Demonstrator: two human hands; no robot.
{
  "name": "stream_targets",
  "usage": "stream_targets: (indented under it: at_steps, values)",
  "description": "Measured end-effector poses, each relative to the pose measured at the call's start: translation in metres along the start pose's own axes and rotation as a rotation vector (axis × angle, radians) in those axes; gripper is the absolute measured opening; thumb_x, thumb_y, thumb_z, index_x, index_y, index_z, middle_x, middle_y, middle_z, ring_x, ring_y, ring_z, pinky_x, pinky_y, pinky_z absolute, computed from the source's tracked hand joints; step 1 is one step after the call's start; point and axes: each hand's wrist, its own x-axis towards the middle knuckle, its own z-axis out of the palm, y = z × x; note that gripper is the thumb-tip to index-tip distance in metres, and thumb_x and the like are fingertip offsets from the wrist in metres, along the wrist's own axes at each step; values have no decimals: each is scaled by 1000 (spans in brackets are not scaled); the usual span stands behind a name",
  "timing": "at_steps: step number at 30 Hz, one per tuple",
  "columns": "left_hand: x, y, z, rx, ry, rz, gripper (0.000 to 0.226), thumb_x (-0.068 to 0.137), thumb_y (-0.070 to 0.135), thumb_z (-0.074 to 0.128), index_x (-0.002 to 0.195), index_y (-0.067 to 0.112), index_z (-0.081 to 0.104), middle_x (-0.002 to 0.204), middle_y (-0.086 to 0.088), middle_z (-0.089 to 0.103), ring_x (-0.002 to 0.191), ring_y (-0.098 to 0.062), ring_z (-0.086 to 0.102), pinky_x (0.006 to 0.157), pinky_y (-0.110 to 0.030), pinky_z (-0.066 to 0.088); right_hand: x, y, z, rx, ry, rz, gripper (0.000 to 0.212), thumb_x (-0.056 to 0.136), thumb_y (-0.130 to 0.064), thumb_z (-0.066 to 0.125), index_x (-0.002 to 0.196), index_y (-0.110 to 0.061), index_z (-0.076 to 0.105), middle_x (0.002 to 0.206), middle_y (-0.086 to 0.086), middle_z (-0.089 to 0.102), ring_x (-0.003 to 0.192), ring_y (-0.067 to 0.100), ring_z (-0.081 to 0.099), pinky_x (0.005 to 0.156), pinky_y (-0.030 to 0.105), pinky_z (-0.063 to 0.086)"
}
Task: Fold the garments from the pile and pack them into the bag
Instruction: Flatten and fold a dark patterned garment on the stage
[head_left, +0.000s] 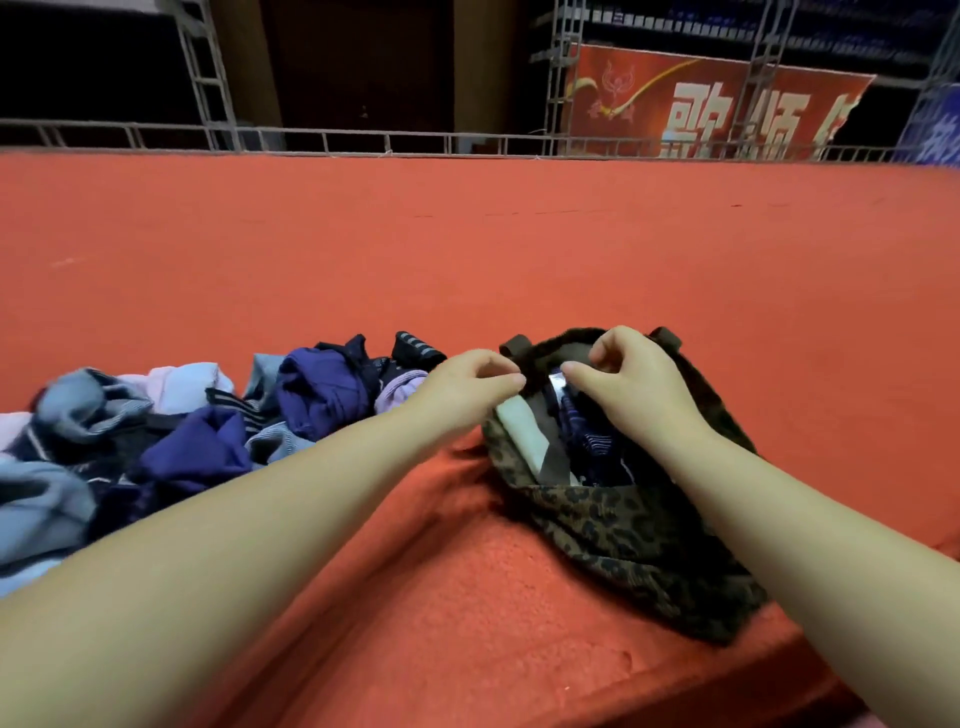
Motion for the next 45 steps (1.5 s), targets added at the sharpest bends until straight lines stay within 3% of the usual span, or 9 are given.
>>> stream_targets:
  at_steps: [4, 8, 12, 16, 26, 31, 36, 40, 45]
  values:
    - [-44, -15, -49, 5, -50, -18, 4, 90, 22, 59, 87, 22, 62, 69, 9, 63, 63, -10, 52, 62, -26, 40, -15, -42, 30, 78, -117, -16, 26, 80, -33, 72, 80, -12, 56, 68, -4, 54, 61, 11, 48, 55, 26, 35]
    - [-91, -37, -106, 77, -39, -152, 4, 85, 24, 61, 82, 23, 63, 78, 2, 62, 75, -14, 53, 62, -24, 41, -36, -79, 80, 169, -276, -13, 25, 78, -29, 74, 74, -15, 55, 66, -2, 61, 61, 11, 62, 60, 28, 50]
    - [-131, -56, -156, 123, -37, -228, 8, 89, 20, 58, 84, 21, 63, 84, 4, 66, 75, -10, 59, 70, -27, 43, -59, -117, 123, 127, -458, -62, 26, 79, -30, 74, 69, -18, 53, 67, -7, 56, 61, 10, 48, 56, 24, 36]
    - [-162, -75, -191, 115, -7, -314, 11, 92, 22, 53, 85, 24, 62, 85, 9, 68, 70, -6, 57, 64, -21, 40, -80, -140, 161, 95, -553, -84, 24, 77, -32, 74, 73, -18, 56, 68, -8, 55, 61, 7, 46, 61, 24, 37]
    - [-181, -88, -199, -77, 23, -331, 12, 93, 24, 53, 86, 24, 62, 82, 8, 68, 70, -7, 60, 56, -22, 36, -86, -143, 203, 210, -380, 1, 22, 83, -33, 68, 85, -13, 60, 80, -5, 62, 71, 9, 54, 63, 22, 40]
    - [-174, -94, -201, -279, 257, -366, 9, 90, 22, 55, 86, 19, 63, 73, 6, 65, 62, -8, 58, 49, -19, 37, -89, -172, 220, 318, -500, -108, 19, 84, -29, 68, 100, -22, 61, 89, -13, 59, 83, 4, 56, 75, 21, 41]
    - [-179, -103, -203, -464, 417, -367, 12, 91, 19, 52, 84, 18, 61, 72, 3, 62, 57, -7, 57, 40, -16, 34, -88, -174, 240, 239, -463, -123, 22, 84, -18, 65, 74, 0, 58, 68, 0, 52, 62, 8, 43, 61, 26, 35]
    - [-181, -102, -202, -464, 432, -344, 17, 94, 29, 51, 86, 16, 60, 78, 1, 62, 60, -8, 58, 39, -16, 36, -87, -182, 228, 622, -353, -27, 23, 91, -13, 59, 69, -15, 53, 63, -6, 49, 53, -1, 41, 54, 17, 35]
    - [-163, -91, -192, -469, 293, -392, 40, 93, 55, 38, 100, 22, 60, 85, 3, 66, 75, -13, 63, 52, -23, 41, -92, -186, 227, 1075, -409, 12, 12, 74, -23, 69, 71, -17, 59, 72, 4, 56, 71, 17, 51, 67, 28, 42]
